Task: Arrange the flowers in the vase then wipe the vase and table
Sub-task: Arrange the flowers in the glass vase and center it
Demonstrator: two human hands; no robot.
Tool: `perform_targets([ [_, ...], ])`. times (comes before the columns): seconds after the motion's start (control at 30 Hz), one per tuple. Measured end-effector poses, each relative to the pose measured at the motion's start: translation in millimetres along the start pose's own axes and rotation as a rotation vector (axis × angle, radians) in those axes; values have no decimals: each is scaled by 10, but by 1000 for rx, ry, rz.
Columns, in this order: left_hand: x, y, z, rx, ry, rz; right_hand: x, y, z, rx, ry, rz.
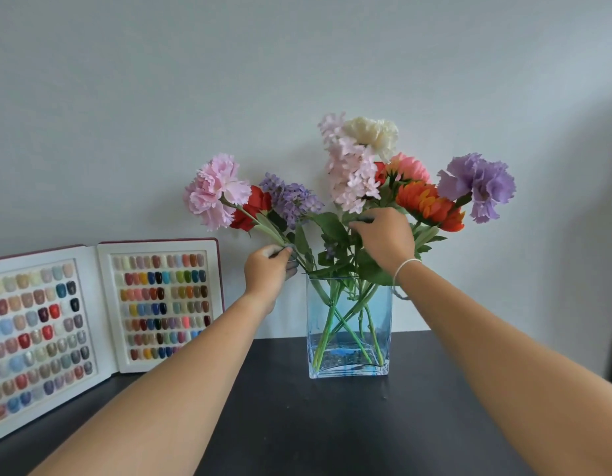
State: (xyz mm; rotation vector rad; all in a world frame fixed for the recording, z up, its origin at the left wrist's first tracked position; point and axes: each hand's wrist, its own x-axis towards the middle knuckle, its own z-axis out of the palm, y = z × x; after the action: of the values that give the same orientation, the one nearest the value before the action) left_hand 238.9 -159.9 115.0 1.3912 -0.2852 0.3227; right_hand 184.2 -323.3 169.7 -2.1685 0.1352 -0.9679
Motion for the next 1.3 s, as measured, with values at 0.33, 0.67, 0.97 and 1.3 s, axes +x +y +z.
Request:
perform_targets([
  [0.33,-87,-22,30,-25,2,-19,-47,167,-197,-44,-38,75],
  [0.67,-209,125,29,72,99,-67,-165,71,-52,56,-66,-43],
  [0.97,-231,157,-28,68,58,-65,4,-229,166,-151,-149,-30],
  [1.3,-265,106,-138,126,7,-56,-23,-151,34,-151,-176,-58],
])
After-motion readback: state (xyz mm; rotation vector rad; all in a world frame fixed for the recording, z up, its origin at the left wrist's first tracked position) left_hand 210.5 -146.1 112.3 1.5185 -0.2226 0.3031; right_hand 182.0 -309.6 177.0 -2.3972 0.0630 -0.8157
